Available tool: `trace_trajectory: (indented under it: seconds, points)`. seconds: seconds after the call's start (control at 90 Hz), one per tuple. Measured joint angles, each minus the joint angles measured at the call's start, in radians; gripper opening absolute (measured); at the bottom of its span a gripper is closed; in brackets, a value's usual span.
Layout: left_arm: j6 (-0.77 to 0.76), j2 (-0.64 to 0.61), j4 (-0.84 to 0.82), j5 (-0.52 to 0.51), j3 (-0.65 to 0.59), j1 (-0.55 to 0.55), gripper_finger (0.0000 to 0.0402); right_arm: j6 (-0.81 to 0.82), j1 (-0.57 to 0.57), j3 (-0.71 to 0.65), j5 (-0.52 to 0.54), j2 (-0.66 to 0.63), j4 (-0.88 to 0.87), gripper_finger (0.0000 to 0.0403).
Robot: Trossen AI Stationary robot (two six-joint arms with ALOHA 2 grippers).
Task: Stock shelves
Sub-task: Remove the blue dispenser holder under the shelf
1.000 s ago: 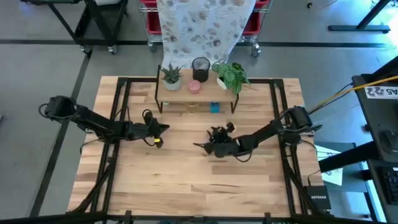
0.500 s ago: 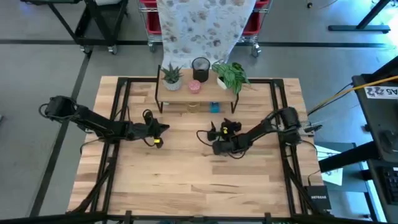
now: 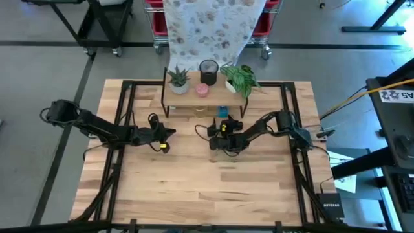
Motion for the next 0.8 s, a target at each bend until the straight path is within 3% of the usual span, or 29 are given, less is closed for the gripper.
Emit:
trace_trajectory:
  seconds: [0.489, 0.8]
  points:
    - [-0.011, 0.0, -0.006, 0.003, 0.0, 0.0, 0.0, -0.179, -0.081, -0.001, -0.124, -0.002, 0.068, 0.036]
    - [-0.014, 0.0, -0.006, 0.003, 0.0, 0.0, 0.0, -0.21, -0.084, 0.001, -0.154, 0.0, 0.071, 0.0273]
